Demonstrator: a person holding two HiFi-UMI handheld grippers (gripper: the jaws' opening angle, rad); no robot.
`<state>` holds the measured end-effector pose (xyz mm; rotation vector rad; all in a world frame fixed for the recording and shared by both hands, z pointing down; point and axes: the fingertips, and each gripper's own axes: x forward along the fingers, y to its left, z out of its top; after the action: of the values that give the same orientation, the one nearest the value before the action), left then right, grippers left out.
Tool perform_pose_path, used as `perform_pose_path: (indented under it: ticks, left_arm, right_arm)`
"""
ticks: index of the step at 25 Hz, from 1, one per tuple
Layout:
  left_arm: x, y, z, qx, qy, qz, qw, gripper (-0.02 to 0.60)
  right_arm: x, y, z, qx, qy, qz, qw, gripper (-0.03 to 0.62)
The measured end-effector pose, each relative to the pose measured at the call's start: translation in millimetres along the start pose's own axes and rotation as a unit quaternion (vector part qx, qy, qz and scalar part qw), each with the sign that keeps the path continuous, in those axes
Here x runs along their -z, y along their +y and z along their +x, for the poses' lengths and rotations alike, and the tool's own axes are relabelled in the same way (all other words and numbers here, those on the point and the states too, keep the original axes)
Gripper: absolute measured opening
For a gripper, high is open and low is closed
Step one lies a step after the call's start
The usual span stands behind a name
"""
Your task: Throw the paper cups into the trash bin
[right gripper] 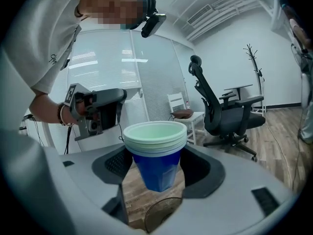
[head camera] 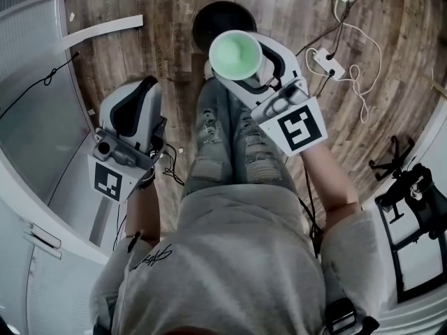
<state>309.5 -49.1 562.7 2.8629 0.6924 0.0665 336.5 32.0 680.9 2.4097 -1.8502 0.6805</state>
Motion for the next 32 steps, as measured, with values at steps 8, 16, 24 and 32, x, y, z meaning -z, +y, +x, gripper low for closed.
perform_pose_path:
  ticks: [8, 16, 24, 32]
  left_arm:
    - [26.0, 0.4, -7.1, 0.003, 0.001, -0.013, 0.9999, -0.006]
    - [54.0, 5.6, -13.3, 0.003, 0.009, -0.031, 0.9995, -0.006]
    - [79.0, 13.6, -21.3, -0.004, 0.021, -0.041, 0.999, -0.006]
    - [96.2, 18.3, -27.3, -0.009, 0.023, -0.048, 0.9986, -0.006]
  right_arm:
    - [38.8, 3.4, 22.5, -0.005, 0.013, -0.007, 1.0, 0.31]
    - [83.9, 0.8, 39.8, -0.006, 0.035, -0.01, 0.999, 0.31]
    - [127.5, -2.0, 56.9, -0.004, 0.059, -0.001, 0.998, 0.31]
    - [168.9, -10.4, 72.4, -0.003, 0.089, -0.02, 0.996, 0.31]
